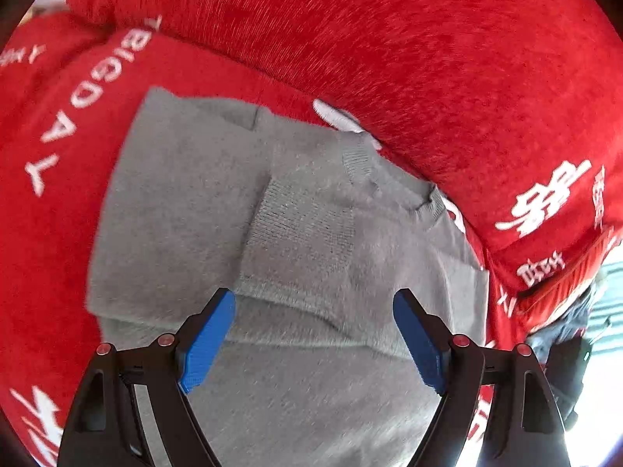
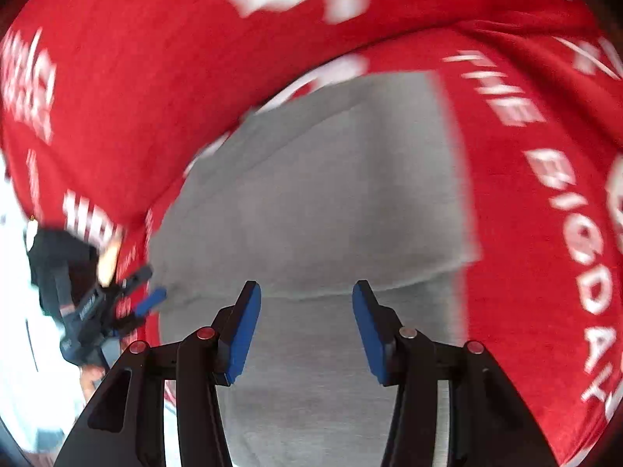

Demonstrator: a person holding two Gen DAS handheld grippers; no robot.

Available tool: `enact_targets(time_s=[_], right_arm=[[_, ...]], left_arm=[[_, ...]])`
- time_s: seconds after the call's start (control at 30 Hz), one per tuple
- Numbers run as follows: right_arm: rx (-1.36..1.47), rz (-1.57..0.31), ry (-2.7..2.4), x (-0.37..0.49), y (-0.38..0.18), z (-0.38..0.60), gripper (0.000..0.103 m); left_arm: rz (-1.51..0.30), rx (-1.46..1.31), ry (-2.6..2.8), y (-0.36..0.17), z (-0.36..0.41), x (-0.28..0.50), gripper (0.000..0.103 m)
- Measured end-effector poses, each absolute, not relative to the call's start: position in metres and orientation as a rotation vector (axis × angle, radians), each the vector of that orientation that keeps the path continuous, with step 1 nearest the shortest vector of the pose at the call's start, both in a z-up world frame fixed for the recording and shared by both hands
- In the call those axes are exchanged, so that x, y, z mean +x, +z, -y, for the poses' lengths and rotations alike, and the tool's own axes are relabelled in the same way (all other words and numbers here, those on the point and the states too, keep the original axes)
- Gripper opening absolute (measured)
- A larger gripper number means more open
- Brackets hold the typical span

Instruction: Fold small clothes

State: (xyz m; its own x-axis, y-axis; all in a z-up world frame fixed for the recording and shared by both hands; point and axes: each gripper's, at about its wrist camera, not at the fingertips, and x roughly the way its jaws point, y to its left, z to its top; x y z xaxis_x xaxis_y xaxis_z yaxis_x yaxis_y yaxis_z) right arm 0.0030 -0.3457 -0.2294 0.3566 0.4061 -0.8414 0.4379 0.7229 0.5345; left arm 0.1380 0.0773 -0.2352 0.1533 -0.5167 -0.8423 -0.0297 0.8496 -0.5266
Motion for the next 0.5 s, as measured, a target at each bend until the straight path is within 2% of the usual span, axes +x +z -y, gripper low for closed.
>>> enact_targets(time_s=[0.2,0.23,0.3,0.33,0.37,0.43,0.5], right_arm=[[0.935,-1.221,-0.124,-0.018,-0.244,0.377,0.053],[0.947,-1.221,-0.127,-0.021,-0.246,0.379,0.053],[0.972,-1.218,-0.135,-0.023,-0.249,0.383,0.053],[0.985,-1.217,-0.137,-0.024,-0.251,0.384,0.053],[0.994,-1.218,-0.138,-0.026,-0.252,0.386,0.053],[1.003,-1.224,-0.141,-0.025,-0.255,0.383,0.053],[1.0,-1.233,-0.145,-0.026,-0.257,0.387,0.053]], left_arm=[[-1.416,-0.591,-0.321,-0.249,-0.083,0.143,0.084],[-1.414,-0.613,-0.31,-0.251,-0.085,0.143,0.081],[-1.414,-0.623,-0.285,-0.252,-0.086,0.143,0.07],[-1.414,-0.618,-0.263,-0.252,-0.086,0.143,0.06],[-1.414,-0.615,-0.25,-0.253,-0.087,0.143,0.039],[-1.423,-0.625,-0.255,-0.257,-0.088,0.145,0.009],[-1.396,-0.623,-0.25,-0.253,-0.089,0.143,0.009]])
